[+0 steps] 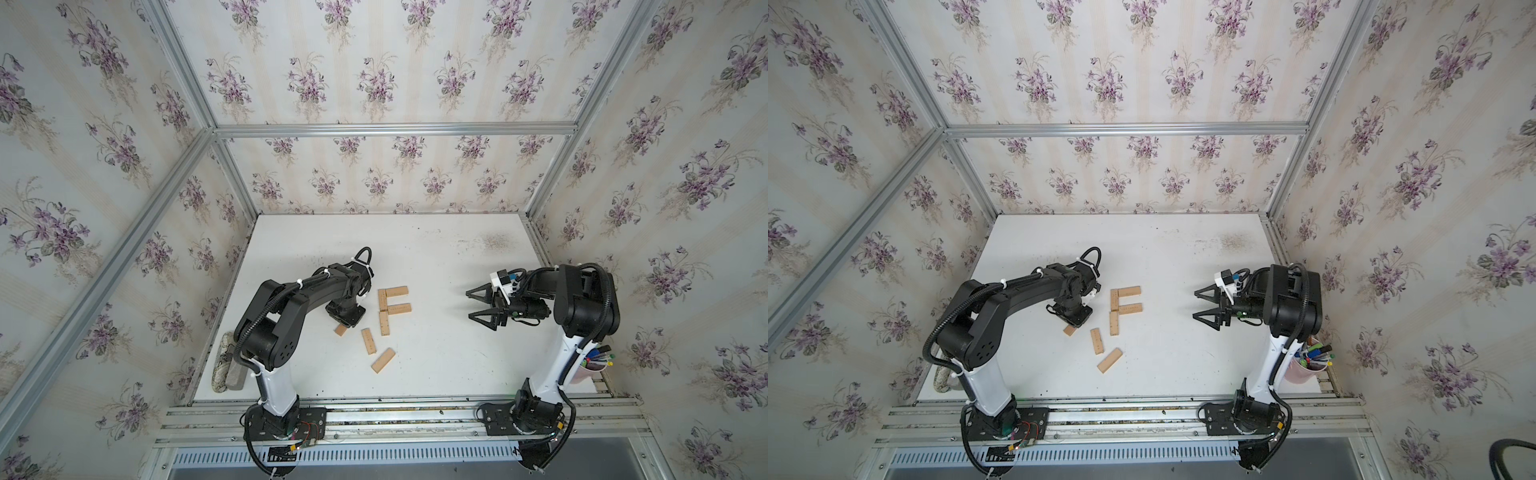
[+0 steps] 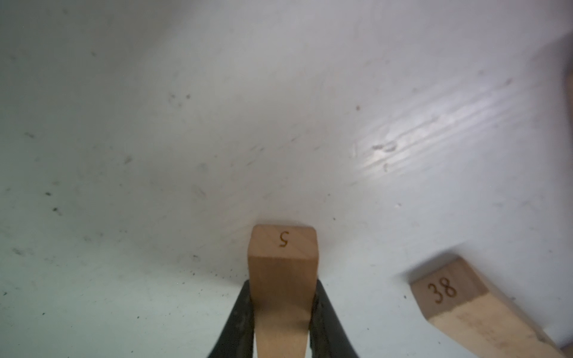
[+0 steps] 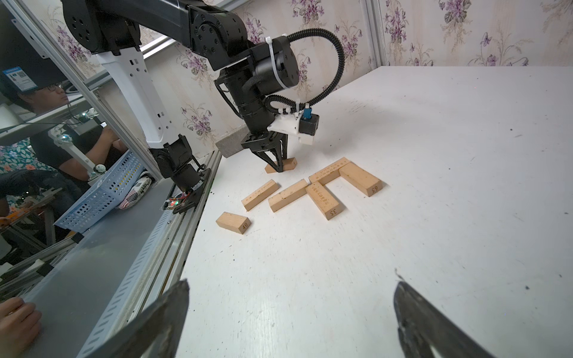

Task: Assemble the number 8 with building blocks
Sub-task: Pick up the building block from the center of the board.

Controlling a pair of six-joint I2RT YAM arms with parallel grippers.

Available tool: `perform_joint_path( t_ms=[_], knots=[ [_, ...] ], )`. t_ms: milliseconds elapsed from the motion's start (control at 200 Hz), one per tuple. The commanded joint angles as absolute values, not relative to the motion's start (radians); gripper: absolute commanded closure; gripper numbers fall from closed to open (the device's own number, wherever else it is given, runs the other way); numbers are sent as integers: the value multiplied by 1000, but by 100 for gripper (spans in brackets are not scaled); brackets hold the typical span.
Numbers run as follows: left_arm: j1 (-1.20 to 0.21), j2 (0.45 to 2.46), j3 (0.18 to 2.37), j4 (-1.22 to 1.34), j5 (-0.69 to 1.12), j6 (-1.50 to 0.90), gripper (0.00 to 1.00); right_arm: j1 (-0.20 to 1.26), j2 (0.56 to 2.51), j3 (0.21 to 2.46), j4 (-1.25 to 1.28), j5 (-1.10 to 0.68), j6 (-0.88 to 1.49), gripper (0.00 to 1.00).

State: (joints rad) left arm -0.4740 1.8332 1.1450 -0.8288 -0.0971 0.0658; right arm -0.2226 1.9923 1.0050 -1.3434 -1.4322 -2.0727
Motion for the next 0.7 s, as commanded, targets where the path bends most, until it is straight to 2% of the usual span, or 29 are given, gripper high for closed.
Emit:
perform_joint_path(
  t_ms=[0,345,695],
  knots=[
    [-466,1815,1142,-784,-170,-3,92,-222,1992,1009,-1371,-1466,-2476,0],
    [-495,1742,1190,-831,-182,-108,97,-223,1993,1009,-1372,-1466,-2476,0],
    [-642,1872,1527,-938,-281,-308,100,-221,1992,1009,-1371,-1465,-2477,0]
  ],
)
